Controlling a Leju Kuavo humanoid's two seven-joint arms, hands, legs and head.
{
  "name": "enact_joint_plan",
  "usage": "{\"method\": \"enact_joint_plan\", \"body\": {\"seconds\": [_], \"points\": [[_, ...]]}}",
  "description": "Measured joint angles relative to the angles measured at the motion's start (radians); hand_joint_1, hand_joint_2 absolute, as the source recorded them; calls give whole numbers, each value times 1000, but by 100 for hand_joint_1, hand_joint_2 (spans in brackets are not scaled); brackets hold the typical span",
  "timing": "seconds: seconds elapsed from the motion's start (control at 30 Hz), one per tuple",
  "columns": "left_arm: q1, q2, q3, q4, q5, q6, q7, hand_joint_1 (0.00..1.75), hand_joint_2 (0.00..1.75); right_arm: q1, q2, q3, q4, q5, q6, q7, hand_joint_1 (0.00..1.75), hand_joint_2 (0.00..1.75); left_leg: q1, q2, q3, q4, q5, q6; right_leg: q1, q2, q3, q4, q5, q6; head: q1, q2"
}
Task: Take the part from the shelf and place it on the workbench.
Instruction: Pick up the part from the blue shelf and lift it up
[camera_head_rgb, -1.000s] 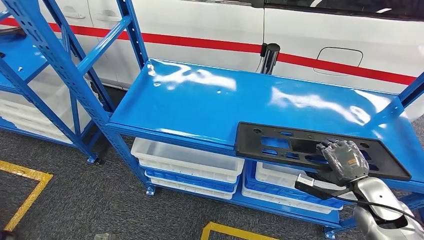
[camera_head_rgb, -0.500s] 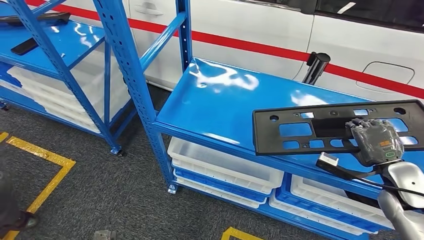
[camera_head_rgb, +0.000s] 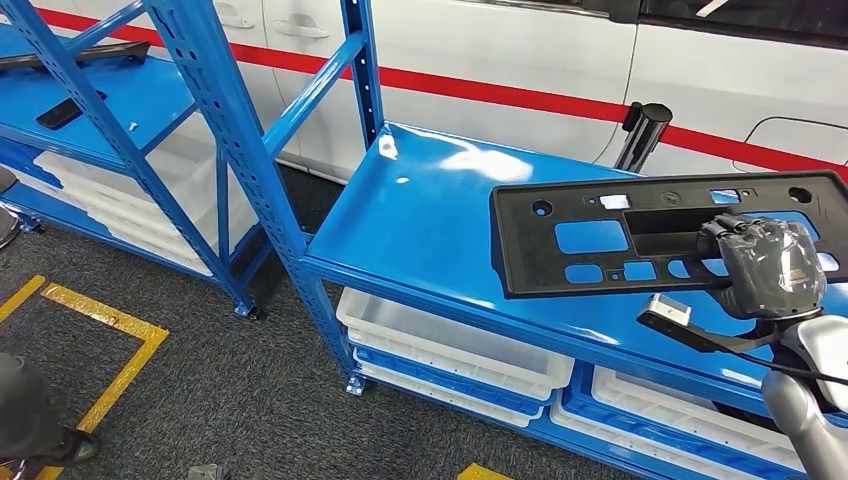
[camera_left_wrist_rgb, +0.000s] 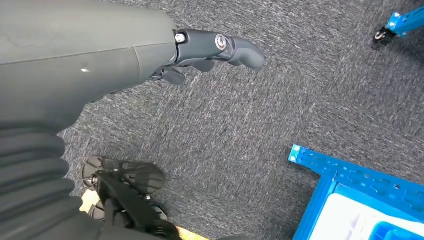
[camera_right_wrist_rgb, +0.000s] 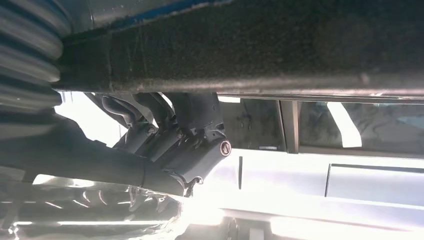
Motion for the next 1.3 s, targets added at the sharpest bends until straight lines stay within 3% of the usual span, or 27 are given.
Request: {"method": "enact_joint_plan", "body": {"seconds": [0.03,0.1,0.17,0.23,0.33,0.43,0.5,0.53,0.6,0.63,0.67,0.73,0.83,0.87,0.93,0.97,1.0,1.03,1.07,1.13,1.17,1.23,1.3], "points": [[0,0,0,0,0,-6,2,0,175,6,3,-1,0,6,1,-2,173,175,3,2,9,-36,32,-1,0,1,2,0,-2,1,0,0],[0,2,1,0,0,-14,5,0,175,14,9,-1,0,16,1,-4,174,175,2,3,69,-176,109,10,1,2,6,0,-5,6,0,0],[-1,5,3,0,0,-23,8,0,175,17,15,-2,0,23,1,-5,174,175,-4,4,113,-270,143,26,3,3,8,-1,-9,14,0,0],[-1,7,5,0,0,-34,11,0,175,20,21,-3,0,30,2,-5,174,175,-10,5,120,-287,144,39,4,3,10,-5,-11,25,0,0],[-1,7,6,0,0,-40,11,0,175,29,25,-11,-2,41,2,-5,175,175,-1,5,145,-319,160,58,6,2,-3,26,-26,34,1,0],[-2,7,7,0,-2,-37,16,0,175,33,28,-18,-3,49,6,-5,175,175,6,6,157,-327,160,64,0,2,-96,200,-94,34,3,0],[-1,5,8,0,-7,-27,26,0,175,35,33,-18,-3,53,14,-5,175,175,10,5,159,-326,155,59,-10,1,-142,268,-106,50,2,0],[0,4,8,0,-9,-22,33,0,175,36,35,-18,-3,54,18,-6,175,175,15,4,162,-326,151,53,-17,0,-135,246,-89,64,3,0],[0,4,9,0,-12,-13,46,0,175,34,37,-18,-2,54,28,-7,175,175,22,2,169,-320,140,36,-36,-6,-76,113,-29,98,5,0],[0,5,10,0,-13,-9,52,0,131,30,38,-18,-1,52,33,-8,175,175,22,2,171,-315,132,25,-40,-6,-45,52,-6,105,8,0],[0,7,12,1,-14,-7,56,0,87,26,40,-18,0,51,37,-9,175,175,20,2,172,-310,125,15,-43,-6,-24,13,7,104,8,0],[-1,8,15,1,-15,-1,67,0,0,22,41,-19,1,47,42,-12,175,175,19,3,173,-308,117,6,-40,0,-14,1,7,83,3,0],[-1,7,18,1,-21,14,97,0,0,16,41,-21,2,45,42,-15,175,175,29,4,163,-277,95,-1,-38,2,-8,2,1,57,-3,0],[-1,7,18,1,-23,18,103,0,0,13,41,-21,2,45,42,-15,175,175,30,4,140,-230,71,-3,-36,3,-4,1,-1,51,-4,0],[-1,7,18,1,-25,24,108,0,0,8,41,-22,2,44,42,-15,175,175,29,4,60,-87,14,-3,-28,3,1,1,-6,42,-5,0],[0,7,18,1,-26,26,110,0,0,8,41,-22,2,44,42,-16,175,175,28,4,20,-26,0,0,-23,3,3,1,-9,38,-5,0],[0,6,19,1,-26,27,111,0,0,8,41,-22,2,44,42,-16,175,175,25,4,-6,2,5,6,-17,3,6,1,-11,35,-5,0],[1,6,19,1,-27,28,112,0,0,8,42,-21,2,44,42,-16,175,175,21,4,-12,-10,29,17,-11,3,9,1,-14,31,-5,0],[1,6,19,1,-27,28,112,0,0,7,42,-21,2,44,42,-16,175,175,15,3,6,-63,69,32,-4,4,13,0,-16,28,-5,0],[0,8,19,1,-28,28,112,0,0,5,42,-22,2,44,42,-16,175,175,-6,1,65,-200,140,73,7,5,21,-1,-20,24,-4,0],[-1,10,19,1,-28,28,112,0,0,4,43,-21,3,44,42,-16,175,175,-16,1,87,-249,158,89,11,6,23,-2,-22,24,-3,0],[-2,13,19,1,-29,28,112,0,0,3,44,-21,3,44,42,-16,175,175,-25,2,101,-281,160,102,16,7,24,-5,-25,27,-2,0],[-2,11,19,1,-29,29,112,0,0,3,43,-22,3,44,42,-16,175,175,-21,5,112,-300,167,98,17,6,23,-3,-28,29,-3,0]]}}
